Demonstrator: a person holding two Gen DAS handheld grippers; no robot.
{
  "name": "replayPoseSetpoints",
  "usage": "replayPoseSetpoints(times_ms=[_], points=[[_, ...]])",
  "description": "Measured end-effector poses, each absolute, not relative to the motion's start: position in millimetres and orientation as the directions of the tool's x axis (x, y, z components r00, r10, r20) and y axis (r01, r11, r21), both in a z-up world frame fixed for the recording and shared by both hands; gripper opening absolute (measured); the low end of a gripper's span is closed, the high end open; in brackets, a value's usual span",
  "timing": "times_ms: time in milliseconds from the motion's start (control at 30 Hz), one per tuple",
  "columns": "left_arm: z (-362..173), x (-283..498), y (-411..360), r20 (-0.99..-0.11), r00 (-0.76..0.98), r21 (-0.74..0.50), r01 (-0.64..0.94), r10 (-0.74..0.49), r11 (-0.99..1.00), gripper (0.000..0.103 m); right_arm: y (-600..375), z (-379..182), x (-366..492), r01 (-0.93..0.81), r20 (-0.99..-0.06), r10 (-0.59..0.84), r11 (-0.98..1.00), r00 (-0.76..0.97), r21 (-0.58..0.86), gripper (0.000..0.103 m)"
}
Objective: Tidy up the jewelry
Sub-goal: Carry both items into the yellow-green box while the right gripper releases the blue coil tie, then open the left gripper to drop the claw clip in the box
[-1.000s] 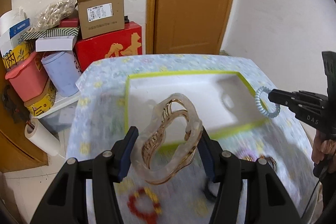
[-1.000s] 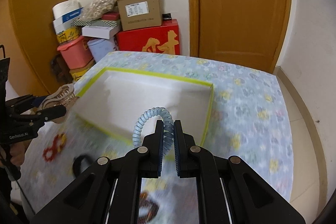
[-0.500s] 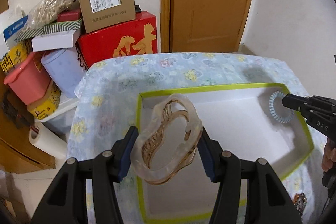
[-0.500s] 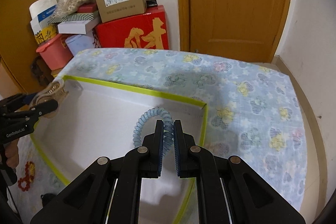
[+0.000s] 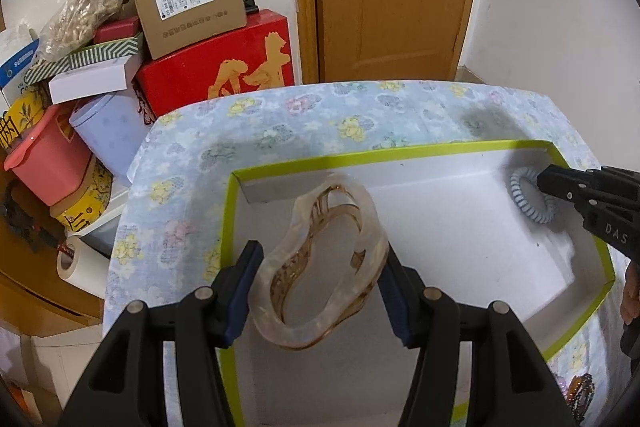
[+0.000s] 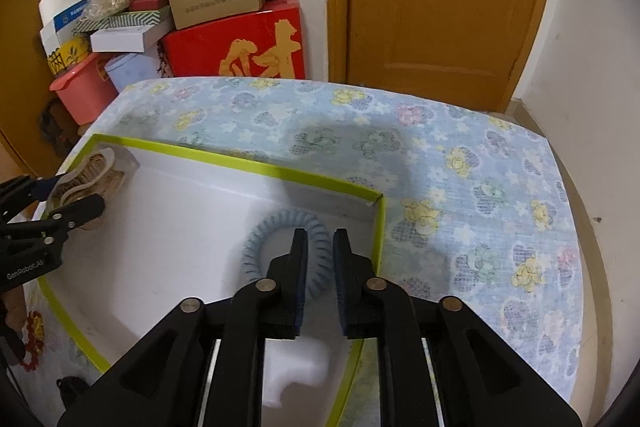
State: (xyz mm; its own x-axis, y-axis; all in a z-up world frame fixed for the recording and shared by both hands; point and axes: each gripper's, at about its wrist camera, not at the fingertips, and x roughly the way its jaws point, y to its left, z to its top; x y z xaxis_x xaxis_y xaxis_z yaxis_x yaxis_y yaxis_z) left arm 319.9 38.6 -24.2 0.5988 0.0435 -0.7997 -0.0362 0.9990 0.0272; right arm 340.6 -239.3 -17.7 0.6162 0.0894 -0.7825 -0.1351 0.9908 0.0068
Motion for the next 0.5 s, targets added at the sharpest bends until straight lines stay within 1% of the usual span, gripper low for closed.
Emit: replayPoseSetpoints(times_ms=[100, 167, 233, 500], points=[[-21.4, 316.7, 36.3, -0.794, 0.606, 0.031, -0.032, 0.043, 0.999, 0.059, -238.5, -13.3, 335.1, -0.134, -0.775, 0.09, 0.991, 0.625, 0.007, 0.022], [-17.2, 312.6, 36.0, -0.787, 0.616, 0.02, -0.03, 0.034, 0.999, 0.059, -238.3, -8.7, 329.2, -0.134, -0.768, 0.092, 0.991, 0.633, 0.008, 0.032], [-11.2, 307.1, 35.3, -0.775, 0.631, 0.01, -0.025, 0.024, 1.0, 0.059, -237.9, -4.3, 324.3, -0.134, -0.761, 0.094, 0.991, 0.641, 0.01, 0.034], [9.0, 274.1, 34.9, -0.754, 0.657, -0.012, -0.012, -0.001, 1.0, 0.059, -236.3, 17.8, 277.8, -0.143, -0.726, 0.112, 0.99, 0.679, 0.019, 0.034]])
